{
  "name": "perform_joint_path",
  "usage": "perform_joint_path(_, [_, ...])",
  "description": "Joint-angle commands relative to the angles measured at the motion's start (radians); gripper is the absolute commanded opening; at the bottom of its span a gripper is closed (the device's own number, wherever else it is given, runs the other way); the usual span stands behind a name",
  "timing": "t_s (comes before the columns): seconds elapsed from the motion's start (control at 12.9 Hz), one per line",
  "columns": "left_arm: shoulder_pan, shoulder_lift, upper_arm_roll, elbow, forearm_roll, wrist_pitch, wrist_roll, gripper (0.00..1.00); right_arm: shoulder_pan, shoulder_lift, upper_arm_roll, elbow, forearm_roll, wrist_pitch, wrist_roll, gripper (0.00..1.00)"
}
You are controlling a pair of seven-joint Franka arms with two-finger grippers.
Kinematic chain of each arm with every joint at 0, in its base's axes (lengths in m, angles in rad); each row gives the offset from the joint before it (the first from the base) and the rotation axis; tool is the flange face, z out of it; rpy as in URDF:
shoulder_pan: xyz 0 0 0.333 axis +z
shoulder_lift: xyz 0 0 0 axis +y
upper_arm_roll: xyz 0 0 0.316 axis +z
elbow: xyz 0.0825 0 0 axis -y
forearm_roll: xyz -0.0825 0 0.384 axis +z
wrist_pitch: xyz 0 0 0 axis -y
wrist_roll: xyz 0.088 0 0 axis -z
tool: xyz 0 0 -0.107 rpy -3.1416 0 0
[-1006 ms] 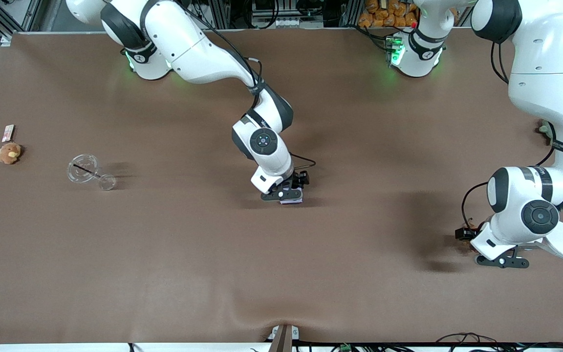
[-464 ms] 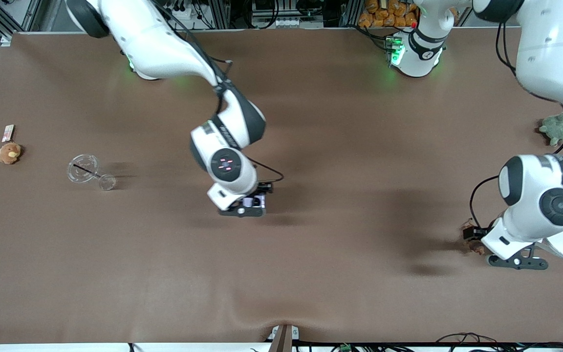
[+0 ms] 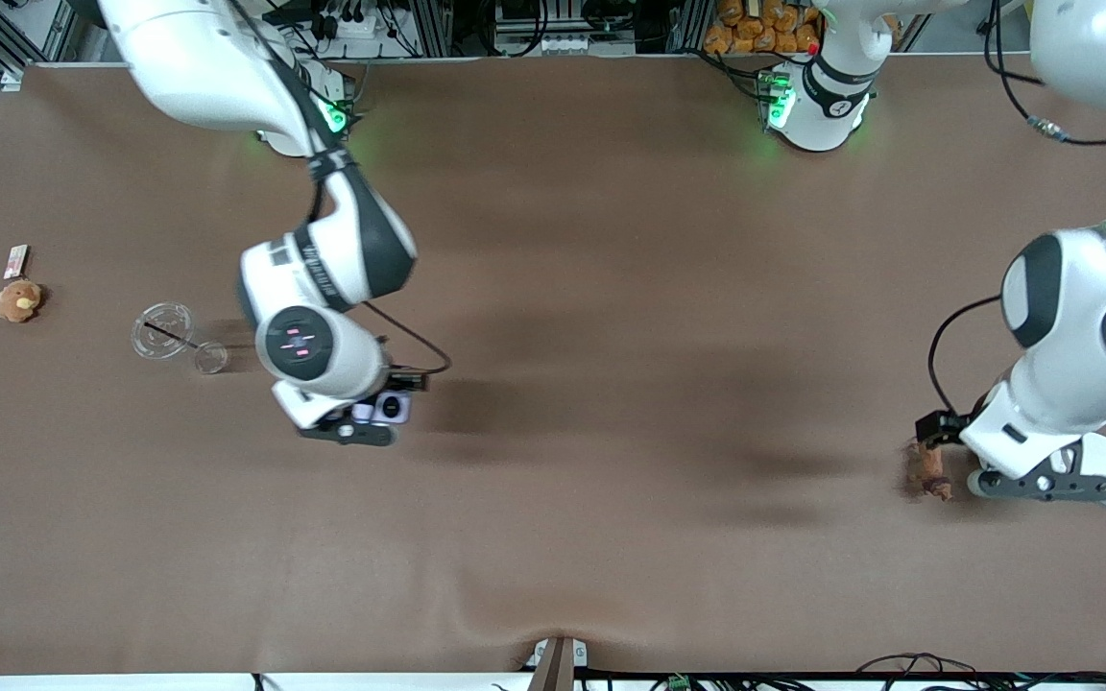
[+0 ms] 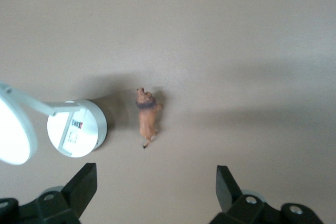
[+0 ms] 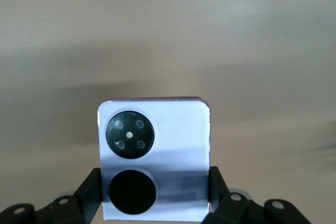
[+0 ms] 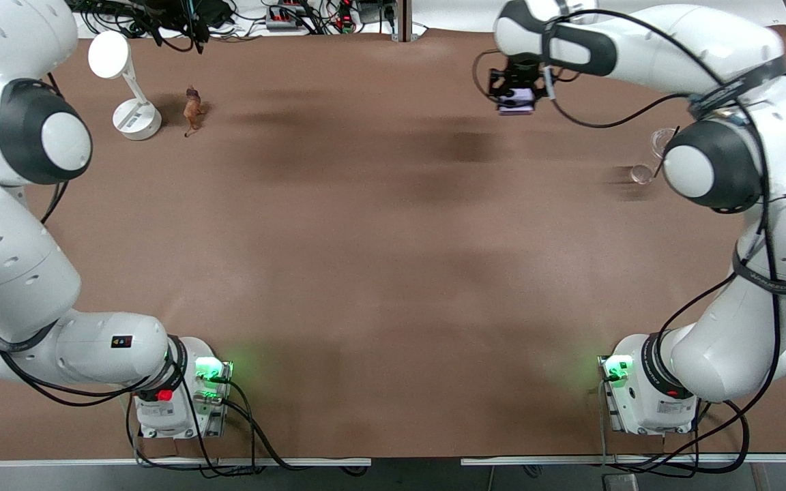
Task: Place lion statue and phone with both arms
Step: 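Release the lion while the right gripper carries the phone toward the glass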
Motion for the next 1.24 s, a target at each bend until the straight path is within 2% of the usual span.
perform_joint_path(0.0, [0.003, -0.131, -0.024, -0.027, -0.059, -0.129, -0.009, 1.00, -0.101, -0.124, 0.017, -0.171, -0.014, 0.021, -0.117, 0.00])
perform_joint_path(0.23, [0.002, -0.249, -0.035, -0.033, -0.125, -0.233, -0.023, 1.00, -0.212, -0.131, 0.027, -0.254, 0.009, 0.049, -0.206, 0.00])
perform_joint_path(0.39, [-0.032, -0.356, 0.003, -0.060, -0.140, -0.326, -0.023, 1.00, -0.292, -0.128, 0.031, -0.320, 0.054, 0.130, -0.356, 0.00])
perform_joint_path(0.54, [-0.078, -0.419, 0.043, -0.066, -0.143, -0.416, -0.017, 1.00, -0.319, -0.126, 0.030, -0.404, 0.075, 0.240, -0.429, 0.00])
perform_joint_path(0.7, [-0.070, -0.468, 0.040, -0.084, -0.149, -0.453, -0.008, 1.00, -0.336, -0.125, 0.030, -0.468, 0.075, 0.326, -0.446, 0.00])
perform_joint_path(0.85, [-0.063, -0.502, 0.036, -0.089, -0.203, -0.488, -0.006, 1.00, -0.358, -0.126, 0.030, -0.511, 0.075, 0.335, -0.499, 0.00])
perform_joint_path(1.16, [-0.063, -0.515, 0.036, -0.089, -0.203, -0.526, 0.015, 1.00, -0.353, -0.131, 0.030, -0.584, 0.075, 0.388, -0.513, 0.00])
